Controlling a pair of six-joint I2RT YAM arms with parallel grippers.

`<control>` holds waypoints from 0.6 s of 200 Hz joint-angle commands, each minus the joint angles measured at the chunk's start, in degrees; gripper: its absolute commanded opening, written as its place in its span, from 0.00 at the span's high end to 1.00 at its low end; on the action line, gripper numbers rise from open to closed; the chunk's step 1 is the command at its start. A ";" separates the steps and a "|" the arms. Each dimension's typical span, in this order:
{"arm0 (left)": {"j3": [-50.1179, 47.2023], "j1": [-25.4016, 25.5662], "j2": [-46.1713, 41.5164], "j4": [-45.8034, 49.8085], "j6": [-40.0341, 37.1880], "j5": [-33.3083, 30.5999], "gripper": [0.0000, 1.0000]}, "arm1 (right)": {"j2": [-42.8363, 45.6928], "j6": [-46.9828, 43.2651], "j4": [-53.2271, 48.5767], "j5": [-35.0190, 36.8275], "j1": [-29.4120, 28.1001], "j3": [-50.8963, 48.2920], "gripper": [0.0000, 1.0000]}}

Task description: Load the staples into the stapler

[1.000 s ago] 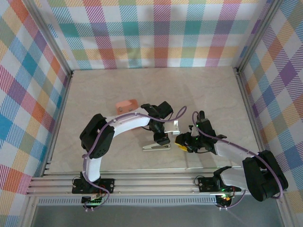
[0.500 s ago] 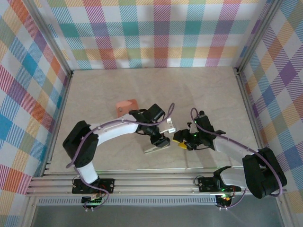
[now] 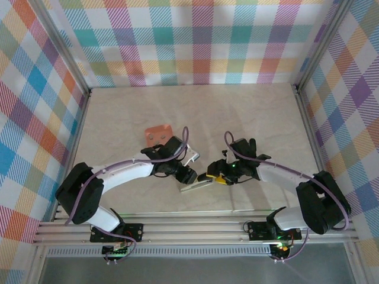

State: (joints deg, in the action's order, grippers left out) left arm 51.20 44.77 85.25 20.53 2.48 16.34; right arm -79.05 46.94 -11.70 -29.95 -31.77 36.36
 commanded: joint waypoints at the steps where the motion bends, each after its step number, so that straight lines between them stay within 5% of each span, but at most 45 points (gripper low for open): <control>1: -0.76 -0.33 -0.82 -2.26 3.51 -1.67 0.49 | -1.60 -1.32 -1.69 0.51 -0.49 0.94 0.44; 60: -0.59 -0.27 1.12 -2.68 2.77 -1.06 0.49 | -3.15 1.58 -1.55 6.01 -0.51 -3.36 0.52; 120: 0.45 -0.21 3.12 -2.68 2.09 1.36 0.49 | -3.53 2.45 0.48 6.39 -0.49 -4.19 0.49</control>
State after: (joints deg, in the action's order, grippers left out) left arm 50.76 44.80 87.74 19.05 4.91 15.97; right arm -81.01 48.90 -6.90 -28.03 -32.12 33.30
